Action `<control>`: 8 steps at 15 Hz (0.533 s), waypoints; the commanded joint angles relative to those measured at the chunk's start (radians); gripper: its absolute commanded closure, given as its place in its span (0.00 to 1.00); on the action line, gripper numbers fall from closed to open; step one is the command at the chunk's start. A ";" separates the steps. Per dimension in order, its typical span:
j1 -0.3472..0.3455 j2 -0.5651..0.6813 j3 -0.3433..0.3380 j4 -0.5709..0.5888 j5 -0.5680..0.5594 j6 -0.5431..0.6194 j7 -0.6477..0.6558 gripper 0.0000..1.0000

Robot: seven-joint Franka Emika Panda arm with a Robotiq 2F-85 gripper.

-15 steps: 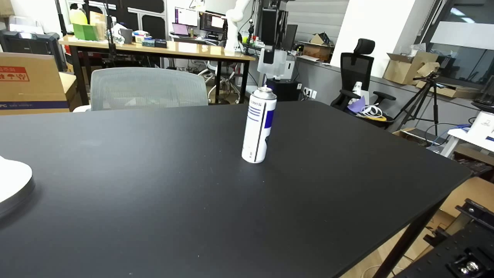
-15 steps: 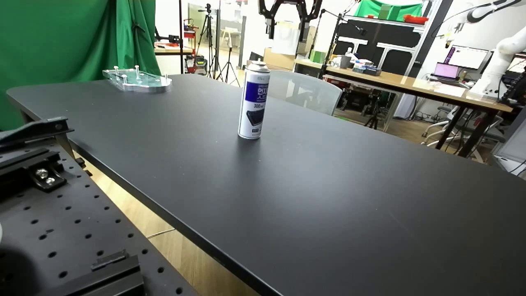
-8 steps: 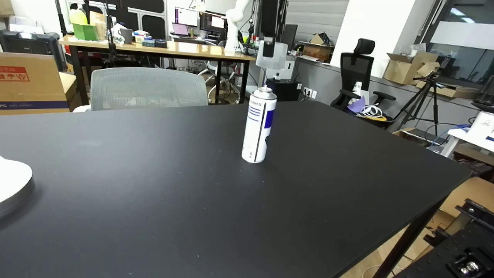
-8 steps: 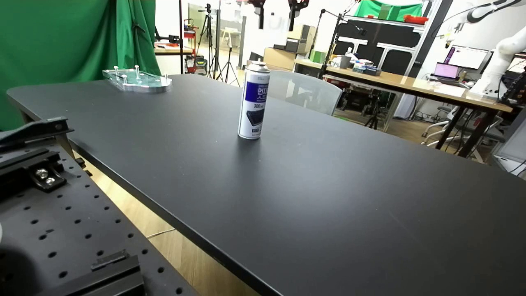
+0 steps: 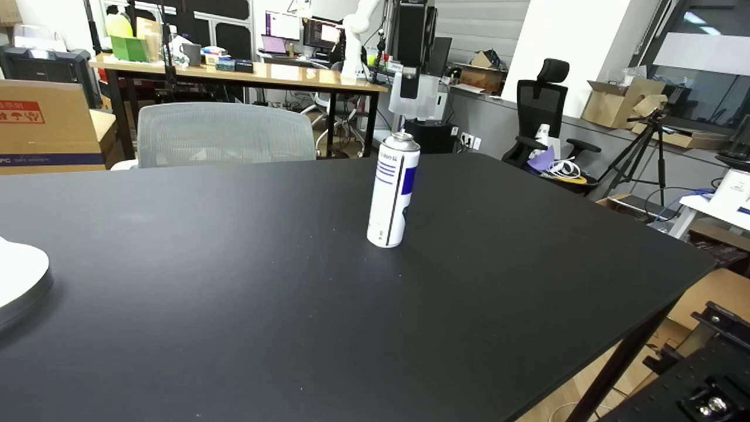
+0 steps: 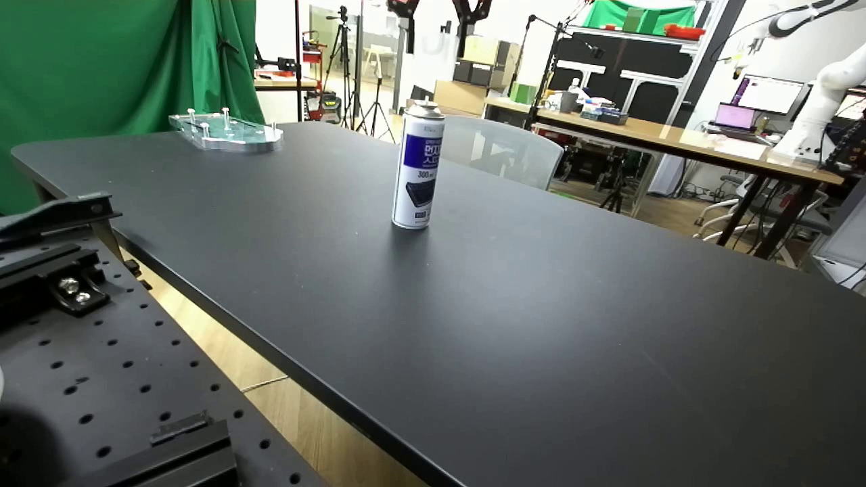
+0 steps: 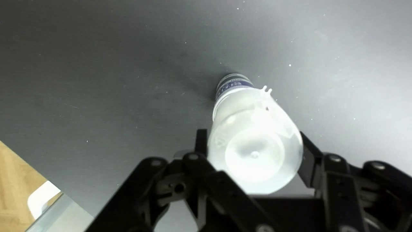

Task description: Pick up the lid from the table and put it on the can.

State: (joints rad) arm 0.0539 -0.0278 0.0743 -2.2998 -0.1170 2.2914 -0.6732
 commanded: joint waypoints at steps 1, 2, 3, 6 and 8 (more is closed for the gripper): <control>0.007 -0.029 -0.006 -0.045 0.003 0.047 0.006 0.60; 0.006 -0.022 -0.007 -0.050 0.000 0.061 0.010 0.60; 0.005 -0.016 -0.008 -0.056 -0.001 0.077 0.012 0.60; 0.004 -0.006 -0.010 -0.075 0.004 0.113 0.010 0.60; 0.005 -0.001 -0.009 -0.085 0.005 0.134 0.009 0.60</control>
State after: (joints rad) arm 0.0542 -0.0223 0.0714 -2.3626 -0.1171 2.3914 -0.6730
